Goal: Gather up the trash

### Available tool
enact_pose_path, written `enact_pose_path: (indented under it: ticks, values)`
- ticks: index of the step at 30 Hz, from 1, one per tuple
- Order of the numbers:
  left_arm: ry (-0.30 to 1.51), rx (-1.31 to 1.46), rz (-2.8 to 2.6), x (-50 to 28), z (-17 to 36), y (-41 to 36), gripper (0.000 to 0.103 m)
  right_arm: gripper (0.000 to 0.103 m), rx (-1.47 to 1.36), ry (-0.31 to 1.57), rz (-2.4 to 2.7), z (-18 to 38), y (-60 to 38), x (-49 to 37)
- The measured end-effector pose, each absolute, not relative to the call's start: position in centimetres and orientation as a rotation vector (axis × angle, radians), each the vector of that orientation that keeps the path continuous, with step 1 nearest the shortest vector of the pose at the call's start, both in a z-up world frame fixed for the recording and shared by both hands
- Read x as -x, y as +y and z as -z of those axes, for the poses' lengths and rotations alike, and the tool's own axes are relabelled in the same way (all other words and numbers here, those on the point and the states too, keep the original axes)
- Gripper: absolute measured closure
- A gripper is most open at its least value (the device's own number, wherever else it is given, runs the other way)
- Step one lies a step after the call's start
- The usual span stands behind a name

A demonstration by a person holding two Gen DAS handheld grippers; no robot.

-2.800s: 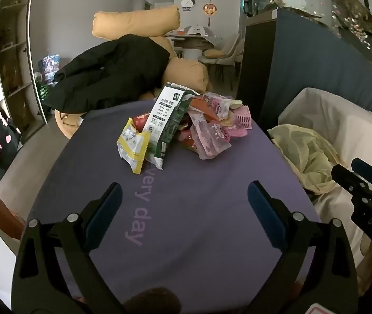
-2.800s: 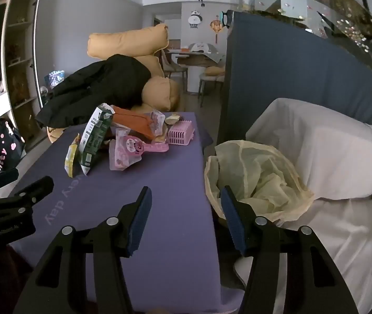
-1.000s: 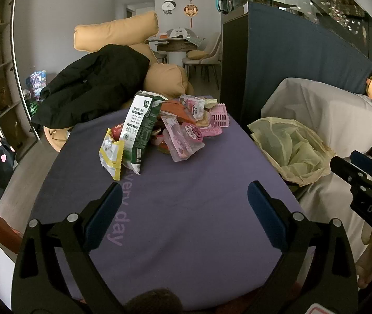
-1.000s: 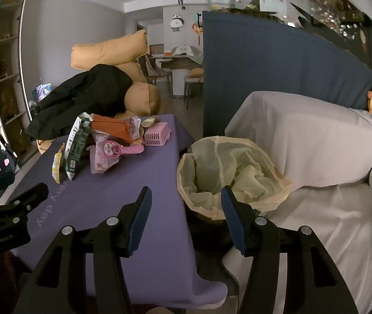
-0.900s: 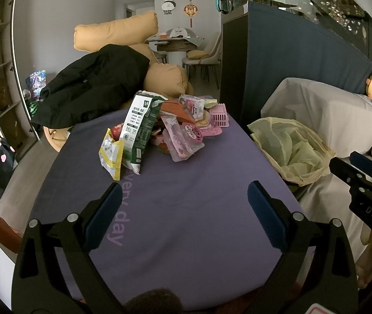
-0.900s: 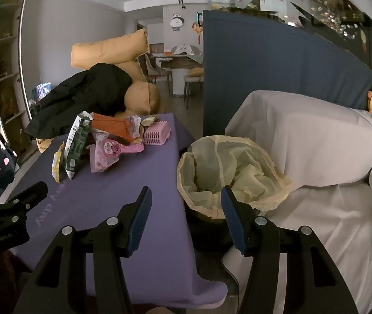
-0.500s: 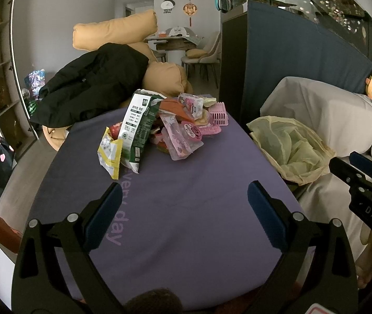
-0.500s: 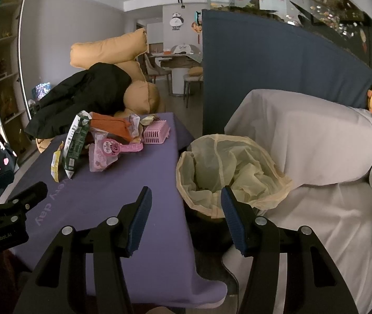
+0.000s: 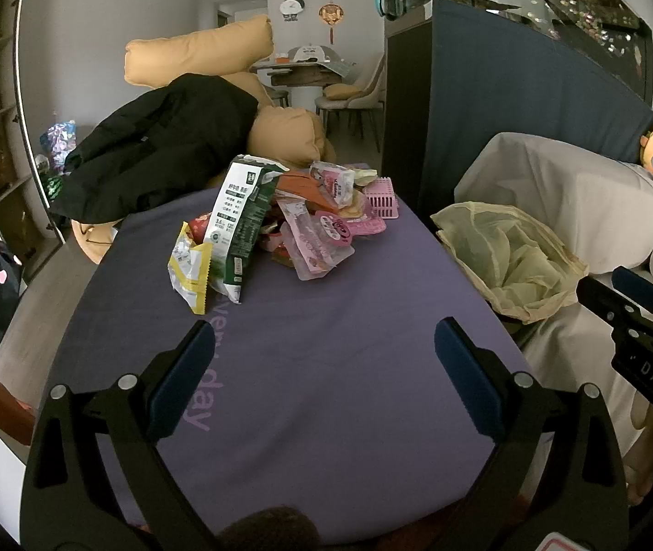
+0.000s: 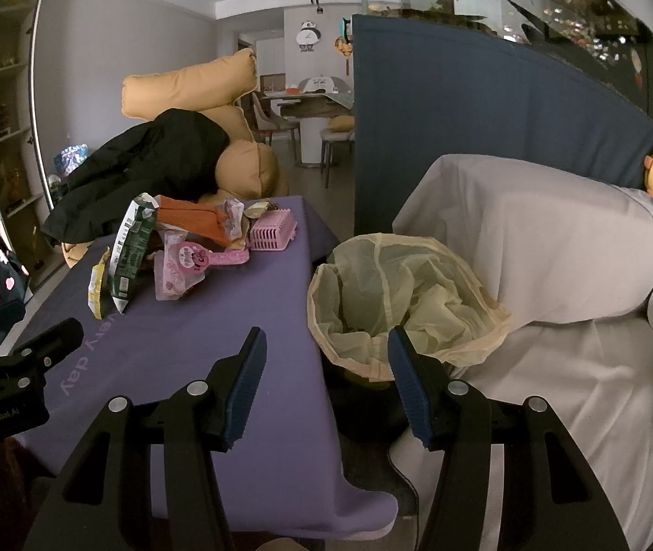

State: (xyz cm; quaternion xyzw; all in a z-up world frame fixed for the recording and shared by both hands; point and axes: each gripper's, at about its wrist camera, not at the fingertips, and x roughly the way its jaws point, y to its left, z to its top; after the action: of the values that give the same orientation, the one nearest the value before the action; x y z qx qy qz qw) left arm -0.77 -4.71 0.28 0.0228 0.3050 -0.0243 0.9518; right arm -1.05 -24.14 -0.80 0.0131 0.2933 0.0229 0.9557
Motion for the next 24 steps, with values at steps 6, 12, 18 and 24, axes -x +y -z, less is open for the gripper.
enact_pose_path:
  ticks: [6,12,18,24]
  values:
    - [0.622,-0.045,0.049,0.8,-0.3,-4.8,0.011,0.051,-0.024,0.596,-0.044,0.9,-24.2,1.0]
    - [0.623,-0.045,0.049,0.8,-0.3,-4.7,0.011,0.051,-0.023,0.604,-0.040,1.0,-24.2,0.8]
    - [0.655,-0.017,0.083,0.0,0.1,-4.7,0.011,0.051,0.011,0.596,-0.026,1.2,-24.1,-0.5]
    - [0.631,0.014,0.138,-3.5,0.3,-1.3,0.011,0.051,0.022,0.608,-0.063,1.5,-24.5,-4.2]
